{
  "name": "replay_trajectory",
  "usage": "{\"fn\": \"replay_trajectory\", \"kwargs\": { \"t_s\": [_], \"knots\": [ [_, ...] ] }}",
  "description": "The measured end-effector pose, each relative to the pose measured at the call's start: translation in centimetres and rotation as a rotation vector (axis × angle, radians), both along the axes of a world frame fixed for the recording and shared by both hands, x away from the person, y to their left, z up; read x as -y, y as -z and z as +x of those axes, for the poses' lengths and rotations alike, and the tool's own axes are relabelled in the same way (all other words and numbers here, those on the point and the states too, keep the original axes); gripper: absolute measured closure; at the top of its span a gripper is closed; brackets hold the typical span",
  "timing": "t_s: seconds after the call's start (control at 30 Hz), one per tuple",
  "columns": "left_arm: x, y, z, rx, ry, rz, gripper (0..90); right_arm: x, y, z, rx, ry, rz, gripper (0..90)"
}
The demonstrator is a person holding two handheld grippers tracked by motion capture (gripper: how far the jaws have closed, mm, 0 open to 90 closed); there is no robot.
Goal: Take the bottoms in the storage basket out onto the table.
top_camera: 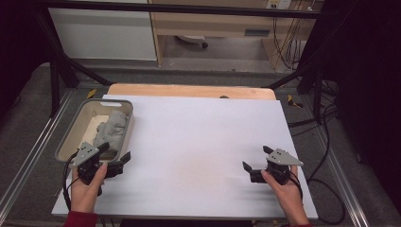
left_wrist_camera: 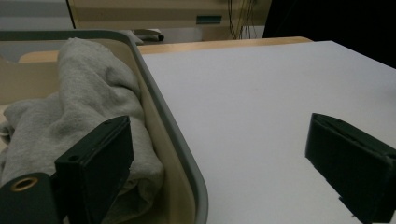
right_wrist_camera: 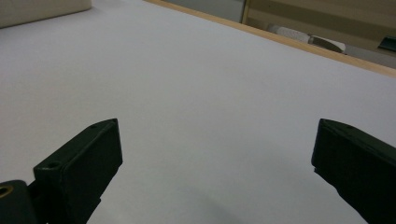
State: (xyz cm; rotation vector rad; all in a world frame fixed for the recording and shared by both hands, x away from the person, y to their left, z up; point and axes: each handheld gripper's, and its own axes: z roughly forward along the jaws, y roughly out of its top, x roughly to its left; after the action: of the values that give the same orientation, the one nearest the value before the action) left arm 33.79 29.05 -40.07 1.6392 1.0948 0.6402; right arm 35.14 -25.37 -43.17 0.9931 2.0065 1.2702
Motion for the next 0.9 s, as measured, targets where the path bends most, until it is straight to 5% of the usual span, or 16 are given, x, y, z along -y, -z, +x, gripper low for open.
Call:
{"fn": "replay_trajectory", "kwargs": {
  "t_s": [0.13,0.53,0.63,0.9],
  "knots": [
    [0.1,-0.1,0.1,-0.004,0.000,-0.033,7.0,0.2,0.1,0.0,-0.003,-0.004,-0.001,2.9],
    [0.5,-0.2,-0.1,0.025,0.018,-0.008,7.1,-0.3,-0.4,-0.7,-0.024,-0.029,0.019,3.4],
    [0.3,-0.4,-0.3,-0.039,0.036,-0.035,7.6,-0.8,-0.4,-0.7,-0.036,-0.028,-0.003,3.6],
    [0.0,-2.2,-0.2,-0.027,0.008,-0.016,7.6,-1.0,-0.1,-0.6,-0.062,-0.023,-0.039,4.3]
  ]
}}
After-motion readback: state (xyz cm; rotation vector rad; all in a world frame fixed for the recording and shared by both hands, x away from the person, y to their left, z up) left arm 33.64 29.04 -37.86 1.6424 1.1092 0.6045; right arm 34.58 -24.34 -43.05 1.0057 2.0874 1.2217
